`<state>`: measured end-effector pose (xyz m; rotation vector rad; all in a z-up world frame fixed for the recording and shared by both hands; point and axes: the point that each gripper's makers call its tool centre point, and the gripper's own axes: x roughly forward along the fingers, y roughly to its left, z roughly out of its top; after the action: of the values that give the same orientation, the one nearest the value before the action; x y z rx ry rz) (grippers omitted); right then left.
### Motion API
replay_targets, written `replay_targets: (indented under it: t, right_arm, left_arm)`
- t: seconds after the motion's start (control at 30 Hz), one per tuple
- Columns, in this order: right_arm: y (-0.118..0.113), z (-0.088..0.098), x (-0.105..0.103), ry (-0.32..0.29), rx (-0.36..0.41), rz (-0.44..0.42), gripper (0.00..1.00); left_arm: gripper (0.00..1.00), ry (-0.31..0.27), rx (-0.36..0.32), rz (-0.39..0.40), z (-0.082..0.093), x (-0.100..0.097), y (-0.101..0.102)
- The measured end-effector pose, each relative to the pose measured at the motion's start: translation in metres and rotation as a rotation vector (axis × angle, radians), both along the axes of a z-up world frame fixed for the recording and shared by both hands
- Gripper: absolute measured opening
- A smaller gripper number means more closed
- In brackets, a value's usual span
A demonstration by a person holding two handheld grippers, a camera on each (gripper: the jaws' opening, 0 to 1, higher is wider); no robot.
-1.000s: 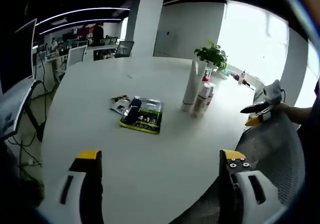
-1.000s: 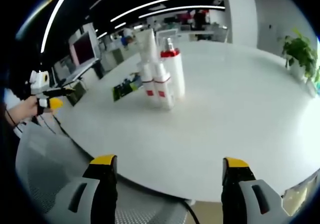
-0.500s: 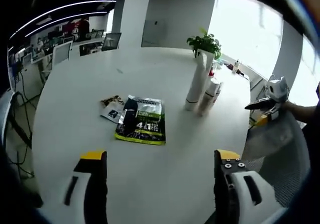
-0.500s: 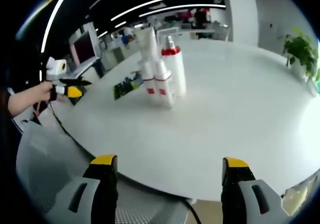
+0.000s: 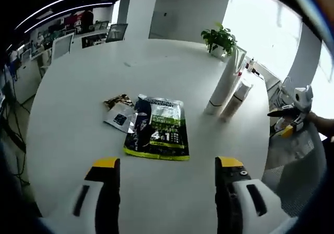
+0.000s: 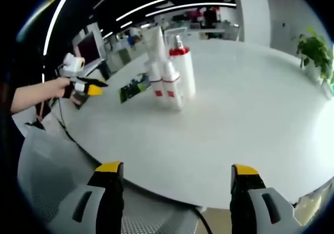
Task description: Arrange the skincare products in the storage area until every visible bottle or jar stands upright without overlapping.
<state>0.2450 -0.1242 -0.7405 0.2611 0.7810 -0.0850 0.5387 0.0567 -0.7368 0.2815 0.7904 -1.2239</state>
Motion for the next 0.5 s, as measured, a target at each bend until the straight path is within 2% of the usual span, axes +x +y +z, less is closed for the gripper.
replay_targets:
  t: [0.17,0.4,0.5]
  right_arm:
    - [0.001,-0.001,-0.001,0.004,0.002,0.004,0.87]
    - [0.000,0.000,-0.001,0.004,0.002,-0.005,0.87]
    - [-0.001,0.000,-0.001,0.003,0.002,-0.010,0.87]
  left_arm:
    - [0.60,0.024,0.025,0.004,-0.007,0.011,-0.007]
    - [0.54,-0.008,0.103,-0.026,-0.019,0.031,-0.014]
    - [0.50,-0.001,0.118,-0.028,-0.022,0.034,-0.016]
